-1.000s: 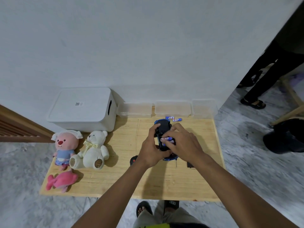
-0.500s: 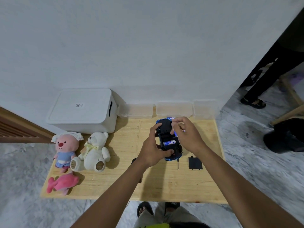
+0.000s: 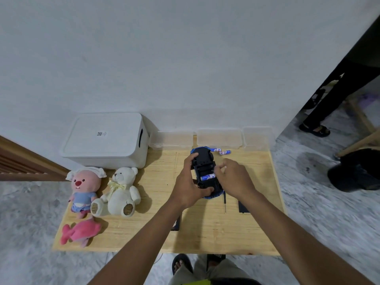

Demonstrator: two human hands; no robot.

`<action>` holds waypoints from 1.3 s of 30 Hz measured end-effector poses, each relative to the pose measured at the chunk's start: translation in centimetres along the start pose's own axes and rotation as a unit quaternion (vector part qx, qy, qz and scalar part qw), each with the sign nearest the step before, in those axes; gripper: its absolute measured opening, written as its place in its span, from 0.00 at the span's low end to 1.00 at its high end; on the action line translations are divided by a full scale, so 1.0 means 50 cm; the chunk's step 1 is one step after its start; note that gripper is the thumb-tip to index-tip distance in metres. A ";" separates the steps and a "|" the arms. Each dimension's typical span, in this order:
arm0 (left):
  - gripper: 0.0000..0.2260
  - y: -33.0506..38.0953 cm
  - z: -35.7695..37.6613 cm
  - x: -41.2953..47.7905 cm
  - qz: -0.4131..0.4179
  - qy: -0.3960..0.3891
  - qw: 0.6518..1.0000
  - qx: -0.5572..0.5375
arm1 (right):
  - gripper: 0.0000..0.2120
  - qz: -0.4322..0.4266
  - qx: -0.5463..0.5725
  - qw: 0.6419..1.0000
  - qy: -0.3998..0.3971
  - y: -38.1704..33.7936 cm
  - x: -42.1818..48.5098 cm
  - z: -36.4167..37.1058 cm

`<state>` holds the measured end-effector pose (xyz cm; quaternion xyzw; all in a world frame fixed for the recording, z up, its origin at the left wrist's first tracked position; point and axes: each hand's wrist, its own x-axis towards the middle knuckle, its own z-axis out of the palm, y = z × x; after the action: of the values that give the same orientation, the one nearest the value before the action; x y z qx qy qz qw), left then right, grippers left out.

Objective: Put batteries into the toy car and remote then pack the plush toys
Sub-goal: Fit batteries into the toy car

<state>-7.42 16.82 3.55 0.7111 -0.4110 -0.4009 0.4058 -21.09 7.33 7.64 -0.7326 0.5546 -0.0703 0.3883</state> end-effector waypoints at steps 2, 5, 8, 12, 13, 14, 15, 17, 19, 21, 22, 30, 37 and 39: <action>0.49 0.002 -0.002 -0.003 0.006 0.004 1.000 0.002 | 0.09 -0.003 -0.060 0.998 0.016 -0.007 -0.017 0.009; 0.48 0.004 -0.002 -0.007 0.026 0.016 1.000 0.001 | 0.13 -0.017 -0.110 0.993 0.049 -0.025 -0.040 0.018; 0.49 0.001 -0.002 -0.010 0.032 0.030 0.999 0.000 | 0.16 -0.010 -0.107 0.993 0.058 -0.041 -0.047 0.032; 0.49 -0.005 -0.004 -0.019 0.052 0.049 0.997 0.018 | 0.20 0.029 -0.098 0.993 0.057 -0.058 -0.050 0.049; 0.49 -0.006 -0.004 -0.022 0.057 0.055 0.997 0.020 | 0.20 0.036 -0.093 0.993 0.055 -0.062 -0.051 0.052; 0.49 -0.006 -0.005 -0.024 0.061 0.063 0.996 0.021 | 0.21 0.041 -0.085 0.994 0.052 -0.067 -0.053 0.054; 0.49 -0.006 -0.005 -0.026 0.064 0.068 0.995 0.021 | 0.21 0.044 -0.078 0.995 0.051 -0.070 -0.054 0.057; 0.49 -0.006 -0.007 -0.029 0.065 0.075 0.995 0.021 | 0.21 0.052 -0.064 0.995 0.054 -0.074 -0.054 0.060; 0.50 -0.008 -0.010 -0.034 0.064 0.080 0.995 0.022 | 0.21 0.060 -0.035 0.996 0.046 -0.075 -0.053 0.061; 0.49 -0.013 -0.011 -0.038 0.062 0.083 0.994 0.025 | 0.20 0.070 0.013 0.997 0.035 -0.078 -0.054 0.060; 0.49 -0.016 -0.013 -0.040 0.061 0.084 0.994 0.027 | 0.19 0.071 0.034 0.996 0.030 -0.080 -0.055 0.059; 0.49 -0.030 -0.038 -0.048 0.045 0.076 0.996 0.029 | 0.12 0.083 0.159 0.983 0.046 -0.069 -0.061 0.071; 0.48 -0.026 -0.057 -0.055 0.041 0.066 0.997 0.010 | 0.09 0.063 0.187 0.976 0.093 -0.065 -0.064 0.078; 0.48 -0.025 -0.062 -0.054 0.040 0.060 0.997 0.005 | 0.10 0.054 0.203 0.974 0.089 -0.063 -0.067 0.078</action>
<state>-5.23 20.47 4.13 0.7190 -0.4157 -0.3393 0.4418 -17.87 12.41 8.08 -0.5984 0.5997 -0.2248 0.4814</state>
